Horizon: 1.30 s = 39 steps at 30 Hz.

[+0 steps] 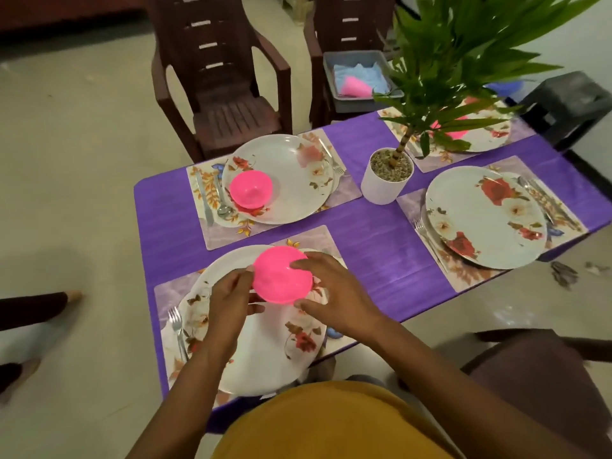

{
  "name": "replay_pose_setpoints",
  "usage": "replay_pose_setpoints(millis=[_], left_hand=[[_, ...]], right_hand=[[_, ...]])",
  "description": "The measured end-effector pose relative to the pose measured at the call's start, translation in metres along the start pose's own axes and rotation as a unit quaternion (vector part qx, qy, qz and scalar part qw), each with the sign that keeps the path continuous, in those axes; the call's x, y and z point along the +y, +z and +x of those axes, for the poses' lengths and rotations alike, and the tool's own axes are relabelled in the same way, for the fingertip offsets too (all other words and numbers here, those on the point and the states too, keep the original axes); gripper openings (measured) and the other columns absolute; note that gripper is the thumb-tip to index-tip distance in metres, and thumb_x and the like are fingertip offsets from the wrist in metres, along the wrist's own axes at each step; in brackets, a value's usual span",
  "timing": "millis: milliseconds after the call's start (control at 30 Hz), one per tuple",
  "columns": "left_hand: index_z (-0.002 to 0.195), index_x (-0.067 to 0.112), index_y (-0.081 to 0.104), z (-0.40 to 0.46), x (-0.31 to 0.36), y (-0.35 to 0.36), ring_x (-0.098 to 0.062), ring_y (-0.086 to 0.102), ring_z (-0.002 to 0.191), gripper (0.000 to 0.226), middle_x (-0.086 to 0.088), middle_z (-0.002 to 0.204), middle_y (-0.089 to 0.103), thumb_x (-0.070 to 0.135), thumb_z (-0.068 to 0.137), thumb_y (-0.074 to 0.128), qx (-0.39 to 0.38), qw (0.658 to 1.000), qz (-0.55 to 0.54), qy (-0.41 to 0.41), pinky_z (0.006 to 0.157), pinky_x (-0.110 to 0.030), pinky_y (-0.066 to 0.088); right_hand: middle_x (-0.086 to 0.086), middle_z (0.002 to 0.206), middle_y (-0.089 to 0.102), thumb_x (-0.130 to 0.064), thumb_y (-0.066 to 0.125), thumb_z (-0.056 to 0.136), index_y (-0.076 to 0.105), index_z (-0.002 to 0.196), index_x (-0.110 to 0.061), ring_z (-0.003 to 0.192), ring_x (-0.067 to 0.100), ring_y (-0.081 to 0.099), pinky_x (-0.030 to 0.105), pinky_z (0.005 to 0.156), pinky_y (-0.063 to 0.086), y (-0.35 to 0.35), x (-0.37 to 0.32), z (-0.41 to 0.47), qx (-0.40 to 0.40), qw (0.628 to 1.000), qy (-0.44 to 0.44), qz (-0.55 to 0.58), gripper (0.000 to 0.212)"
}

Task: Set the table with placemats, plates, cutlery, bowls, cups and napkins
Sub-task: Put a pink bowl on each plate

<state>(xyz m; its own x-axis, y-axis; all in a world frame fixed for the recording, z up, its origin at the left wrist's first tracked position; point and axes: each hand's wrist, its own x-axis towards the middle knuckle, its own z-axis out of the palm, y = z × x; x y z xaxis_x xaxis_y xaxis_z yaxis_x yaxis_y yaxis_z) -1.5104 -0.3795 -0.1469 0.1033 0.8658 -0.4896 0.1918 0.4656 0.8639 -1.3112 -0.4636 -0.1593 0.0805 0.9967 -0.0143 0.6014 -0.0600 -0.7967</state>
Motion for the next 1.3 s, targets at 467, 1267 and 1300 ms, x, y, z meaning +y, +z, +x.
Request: replay_pose_setpoints(millis=[467,1267,1300], left_hand=[[0.112,0.019,0.076,-0.004,0.007,0.060,-0.027,0.078,0.087,0.024,-0.007,0.096,0.080,0.030,0.107,0.055,-0.148,0.987,0.061,-0.011,0.077,-0.042,0.064],[0.110,0.016,0.071,0.004,0.022,0.321,-0.021,0.070,0.081,0.017,-0.004,0.097,0.080,0.015,0.106,0.054,-0.095,0.991,0.091,-0.022,0.071,-0.035,0.056],[0.108,0.017,0.071,0.006,0.023,0.329,-0.022,0.069,0.082,0.017,-0.003,0.095,0.080,0.014,0.106,0.054,-0.095,0.991,0.096,-0.023,0.070,-0.034,0.055]], right_hand=[[-0.018,0.131,0.065,-0.017,0.094,0.070,0.080,0.094,-0.031,0.112,0.004,0.066,0.036,0.090,0.061,-0.046,0.028,-0.060,0.203,0.952,0.164,0.162,0.031],[-0.015,0.109,0.062,-0.029,0.096,0.066,0.069,0.086,-0.025,0.104,0.011,0.063,0.039,0.084,0.060,-0.265,0.230,-0.051,0.150,0.958,0.217,0.113,0.034],[-0.016,0.107,0.061,-0.030,0.096,0.065,0.069,0.085,-0.025,0.104,0.011,0.063,0.039,0.085,0.060,-0.273,0.236,-0.051,0.149,0.958,0.215,0.114,0.034]])
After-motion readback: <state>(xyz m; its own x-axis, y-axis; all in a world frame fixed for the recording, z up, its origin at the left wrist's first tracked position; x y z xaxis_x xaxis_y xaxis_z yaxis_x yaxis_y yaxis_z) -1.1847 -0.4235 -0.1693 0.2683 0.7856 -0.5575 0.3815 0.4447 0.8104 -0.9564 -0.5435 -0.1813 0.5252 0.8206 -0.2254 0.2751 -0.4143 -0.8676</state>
